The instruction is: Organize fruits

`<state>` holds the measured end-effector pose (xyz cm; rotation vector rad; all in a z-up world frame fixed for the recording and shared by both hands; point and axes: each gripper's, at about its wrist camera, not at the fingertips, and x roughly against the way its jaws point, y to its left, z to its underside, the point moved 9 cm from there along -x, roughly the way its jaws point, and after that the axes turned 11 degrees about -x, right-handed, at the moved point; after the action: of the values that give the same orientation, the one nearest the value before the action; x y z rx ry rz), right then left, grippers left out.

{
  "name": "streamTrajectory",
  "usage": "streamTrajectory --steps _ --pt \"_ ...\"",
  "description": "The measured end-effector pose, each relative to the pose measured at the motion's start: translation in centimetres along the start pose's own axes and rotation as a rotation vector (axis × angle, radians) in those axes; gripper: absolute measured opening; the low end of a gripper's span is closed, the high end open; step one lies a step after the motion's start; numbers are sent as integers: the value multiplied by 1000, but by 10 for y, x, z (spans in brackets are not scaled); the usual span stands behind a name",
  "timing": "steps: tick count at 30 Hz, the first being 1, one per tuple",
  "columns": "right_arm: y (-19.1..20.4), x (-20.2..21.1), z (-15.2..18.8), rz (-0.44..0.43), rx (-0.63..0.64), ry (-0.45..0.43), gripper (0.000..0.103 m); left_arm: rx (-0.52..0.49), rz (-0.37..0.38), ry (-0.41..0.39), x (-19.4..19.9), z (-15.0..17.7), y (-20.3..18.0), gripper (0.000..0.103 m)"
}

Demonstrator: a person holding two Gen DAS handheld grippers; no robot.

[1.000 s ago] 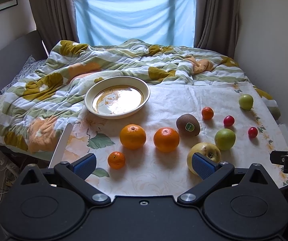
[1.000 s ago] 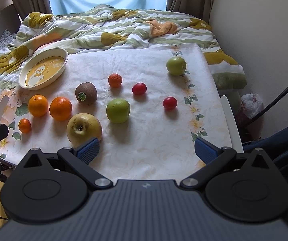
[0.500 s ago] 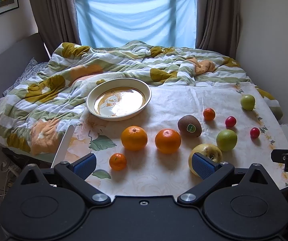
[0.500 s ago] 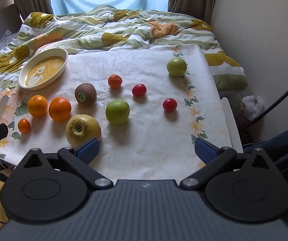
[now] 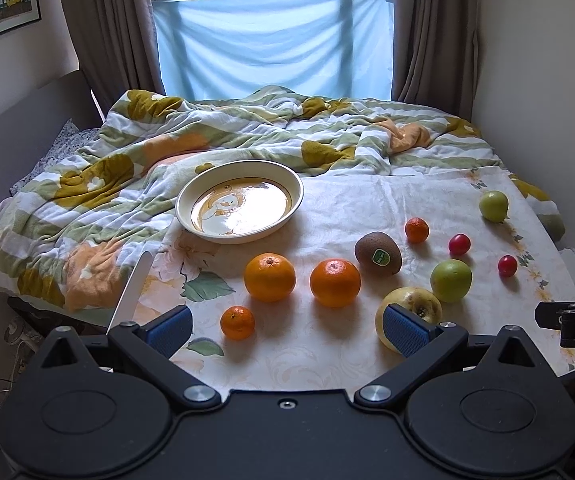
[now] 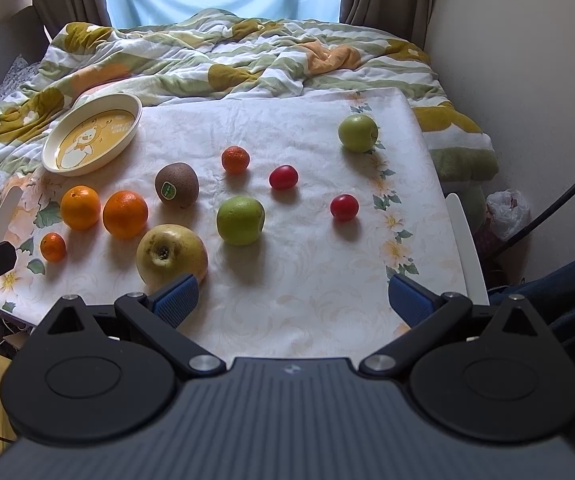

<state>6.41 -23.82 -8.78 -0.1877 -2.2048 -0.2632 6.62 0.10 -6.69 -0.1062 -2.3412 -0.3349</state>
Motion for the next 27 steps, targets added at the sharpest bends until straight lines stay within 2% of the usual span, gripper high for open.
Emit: streamTrajectory --steps 22,27 --pt "5 8 4 -35 13 -11 103 -6 -12 -15 12 1 -5 103" --pt "7 10 4 -41 21 -7 103 11 -12 10 16 2 -5 103"
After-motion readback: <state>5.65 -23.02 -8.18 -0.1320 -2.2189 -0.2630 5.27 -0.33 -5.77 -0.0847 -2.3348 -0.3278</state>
